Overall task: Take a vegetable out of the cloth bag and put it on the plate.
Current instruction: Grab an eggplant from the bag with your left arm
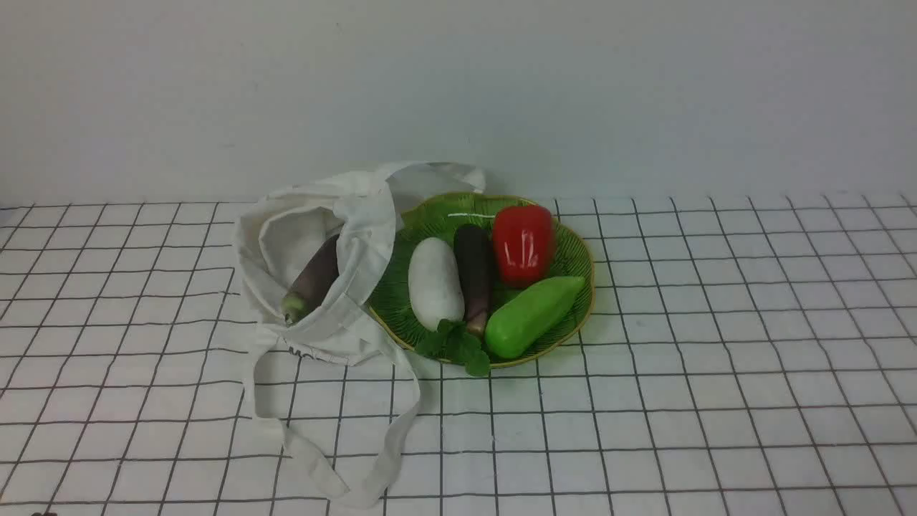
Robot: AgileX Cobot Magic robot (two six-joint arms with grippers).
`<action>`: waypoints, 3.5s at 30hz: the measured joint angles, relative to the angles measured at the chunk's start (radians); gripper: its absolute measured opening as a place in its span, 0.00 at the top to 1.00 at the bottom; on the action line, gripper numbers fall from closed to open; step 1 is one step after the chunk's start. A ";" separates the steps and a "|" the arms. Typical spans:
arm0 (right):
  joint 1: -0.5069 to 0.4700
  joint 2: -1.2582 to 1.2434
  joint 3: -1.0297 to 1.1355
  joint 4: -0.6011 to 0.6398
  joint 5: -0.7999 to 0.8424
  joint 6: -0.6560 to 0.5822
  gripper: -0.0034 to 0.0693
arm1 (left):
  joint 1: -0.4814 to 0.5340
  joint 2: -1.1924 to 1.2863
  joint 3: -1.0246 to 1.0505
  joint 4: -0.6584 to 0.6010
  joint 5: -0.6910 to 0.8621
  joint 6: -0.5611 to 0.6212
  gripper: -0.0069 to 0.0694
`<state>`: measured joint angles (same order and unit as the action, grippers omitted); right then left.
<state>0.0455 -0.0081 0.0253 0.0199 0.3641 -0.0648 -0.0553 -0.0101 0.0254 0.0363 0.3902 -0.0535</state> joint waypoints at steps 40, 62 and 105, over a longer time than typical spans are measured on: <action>0.000 0.000 0.000 0.000 0.000 0.000 0.97 | 0.000 0.000 0.000 0.000 0.000 -0.003 0.92; 0.000 0.000 0.000 0.000 0.000 0.000 0.97 | 0.002 0.000 0.003 -1.031 -0.027 -0.453 0.92; 0.000 0.000 0.000 0.000 0.000 0.000 0.97 | -0.127 1.895 -1.547 -0.036 0.634 -0.088 0.83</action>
<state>0.0455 -0.0081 0.0253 0.0199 0.3641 -0.0648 -0.1823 1.8852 -1.5216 0.0000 1.0245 -0.1417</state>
